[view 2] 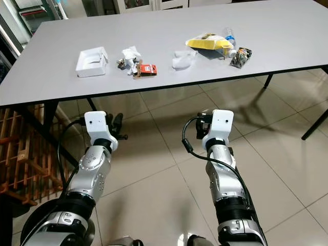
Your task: Picking trash to rubbish bin
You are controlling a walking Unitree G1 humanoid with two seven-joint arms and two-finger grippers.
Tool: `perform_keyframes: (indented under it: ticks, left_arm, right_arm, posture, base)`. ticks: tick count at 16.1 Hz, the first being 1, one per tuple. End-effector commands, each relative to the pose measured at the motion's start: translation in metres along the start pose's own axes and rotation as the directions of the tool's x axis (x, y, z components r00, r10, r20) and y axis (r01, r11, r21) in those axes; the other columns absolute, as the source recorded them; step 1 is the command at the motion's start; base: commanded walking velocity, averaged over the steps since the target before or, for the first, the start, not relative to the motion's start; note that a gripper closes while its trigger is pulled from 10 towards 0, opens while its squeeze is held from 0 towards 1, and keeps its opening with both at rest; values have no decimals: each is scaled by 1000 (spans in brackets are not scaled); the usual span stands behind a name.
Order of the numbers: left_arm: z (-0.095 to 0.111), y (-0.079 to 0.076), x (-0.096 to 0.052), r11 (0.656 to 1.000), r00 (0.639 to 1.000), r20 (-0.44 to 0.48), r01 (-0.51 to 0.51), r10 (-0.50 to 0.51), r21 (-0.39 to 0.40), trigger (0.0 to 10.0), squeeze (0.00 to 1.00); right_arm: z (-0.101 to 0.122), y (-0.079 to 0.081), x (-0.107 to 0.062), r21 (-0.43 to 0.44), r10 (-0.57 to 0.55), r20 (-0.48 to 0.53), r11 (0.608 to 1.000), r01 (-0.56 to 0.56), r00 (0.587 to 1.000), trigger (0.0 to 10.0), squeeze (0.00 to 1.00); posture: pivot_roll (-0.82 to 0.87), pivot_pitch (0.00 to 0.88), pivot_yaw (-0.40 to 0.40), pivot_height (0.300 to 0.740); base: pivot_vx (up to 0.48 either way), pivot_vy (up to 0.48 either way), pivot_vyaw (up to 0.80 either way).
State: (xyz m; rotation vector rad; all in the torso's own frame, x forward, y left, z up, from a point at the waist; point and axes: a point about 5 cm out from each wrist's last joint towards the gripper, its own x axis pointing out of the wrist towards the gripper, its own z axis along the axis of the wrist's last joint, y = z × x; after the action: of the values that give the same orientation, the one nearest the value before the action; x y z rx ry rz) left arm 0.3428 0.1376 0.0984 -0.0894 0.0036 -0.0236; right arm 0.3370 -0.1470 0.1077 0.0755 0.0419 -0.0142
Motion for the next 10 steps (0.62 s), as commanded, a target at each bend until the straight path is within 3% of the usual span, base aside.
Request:
perform_keyframes:
  ticks: [1, 4, 7, 10]
  left_arm:
    - [-6, 4, -2, 1000, 999, -35, -15, 15, 18, 10000, 0]
    - [-6, 4, -2, 1000, 999, -36, -15, 15, 21, 10000, 0]
    - [-5, 5, -1, 999, 999, -30, -11, 12, 35, 10000, 0]
    - [-5, 1, -2, 998, 999, -35, 7, -5, 56, 10000, 0]
  right_arm:
    - [1, 3, 0, -5, 6, 8, 1000, -6, 1000, 10000, 0]
    - [1, 4, 0, -14, 16, 9, 1000, -16, 1000, 10000, 0]
    - [1, 7, 0, -10, 30, 13, 999, -30, 999, 10000, 0]
    - [-2, 5, -1, -1, 10, 2, 1000, -10, 1000, 10000, 0]
  posture:
    - [-3, 102, 81, 740]
    - [1, 103, 85, 740]
    - [1, 99, 91, 740]
    - [-8, 99, 100, 740]
  base:
    - [0, 296, 0]
    - [0, 301, 0]
    - [0, 268, 417]
    - [0, 0, 0]
